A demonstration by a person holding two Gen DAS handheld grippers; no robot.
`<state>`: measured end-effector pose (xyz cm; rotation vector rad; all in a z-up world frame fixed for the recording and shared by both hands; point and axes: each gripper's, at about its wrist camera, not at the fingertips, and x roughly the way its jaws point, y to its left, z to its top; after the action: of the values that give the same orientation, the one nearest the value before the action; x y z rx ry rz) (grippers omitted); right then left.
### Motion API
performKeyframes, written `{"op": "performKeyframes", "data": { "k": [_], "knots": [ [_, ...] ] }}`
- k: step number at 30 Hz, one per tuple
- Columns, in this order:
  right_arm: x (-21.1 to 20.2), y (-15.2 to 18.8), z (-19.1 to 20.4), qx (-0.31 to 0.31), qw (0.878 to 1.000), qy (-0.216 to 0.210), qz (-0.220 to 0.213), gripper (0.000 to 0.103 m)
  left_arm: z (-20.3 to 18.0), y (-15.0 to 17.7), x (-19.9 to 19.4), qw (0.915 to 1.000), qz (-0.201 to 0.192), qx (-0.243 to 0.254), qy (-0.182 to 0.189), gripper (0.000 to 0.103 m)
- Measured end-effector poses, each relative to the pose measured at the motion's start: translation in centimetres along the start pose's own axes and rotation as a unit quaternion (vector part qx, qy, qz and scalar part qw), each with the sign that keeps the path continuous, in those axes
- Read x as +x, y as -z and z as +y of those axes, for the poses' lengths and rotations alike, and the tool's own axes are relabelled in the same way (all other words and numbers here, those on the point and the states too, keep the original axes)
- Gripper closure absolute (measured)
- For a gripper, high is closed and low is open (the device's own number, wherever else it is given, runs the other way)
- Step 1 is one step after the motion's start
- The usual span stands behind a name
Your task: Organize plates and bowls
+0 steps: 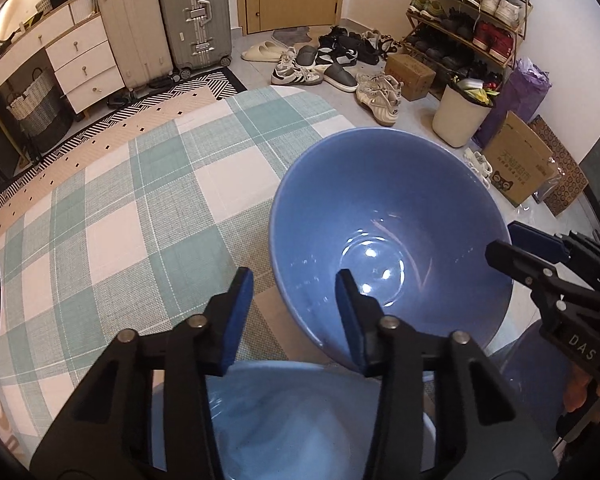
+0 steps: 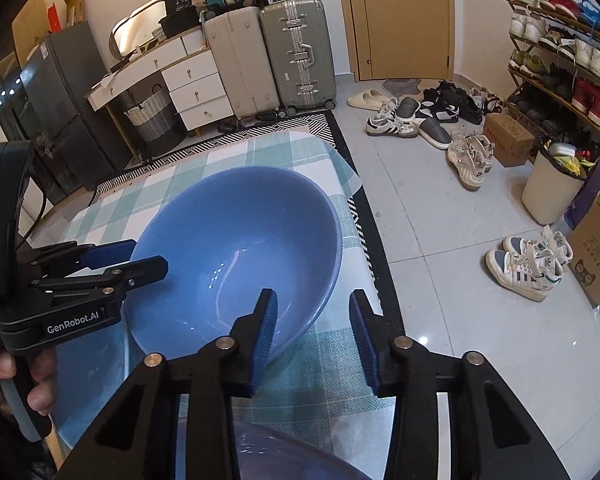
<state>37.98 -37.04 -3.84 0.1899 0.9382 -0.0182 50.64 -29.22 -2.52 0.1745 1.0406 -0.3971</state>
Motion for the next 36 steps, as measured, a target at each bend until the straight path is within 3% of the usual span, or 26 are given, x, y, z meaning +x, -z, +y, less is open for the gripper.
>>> {"op": "performKeyframes", "data": {
  "k": [4, 8, 24, 36],
  "knots": [
    [-0.1, 0.0, -0.1, 0.0, 1.0, 0.004, -0.002, 0.076, -0.5, 0.0, 0.3, 1.0, 0.005, 0.006, 0.002, 0.081],
    [-0.3, -0.1, 0.1, -0.004, 1.0, 0.003, -0.006, 0.081, -0.7, 0.1, 0.4, 0.9999, 0.001, 0.01, -0.004, 0.087],
    [-1.3, -0.1, 0.4, -0.012, 0.999, 0.018, -0.025, 0.081, -1.3, 0.0, -1.0, 0.9994, -0.023, 0.021, -0.017, 0.087],
    [-6.2, 0.2, 1.1, -0.022, 0.996, 0.022, -0.079, 0.081, -2.3, 0.6, -5.6, 0.9977, -0.063, 0.019, -0.018, 0.087]
  ]
}}
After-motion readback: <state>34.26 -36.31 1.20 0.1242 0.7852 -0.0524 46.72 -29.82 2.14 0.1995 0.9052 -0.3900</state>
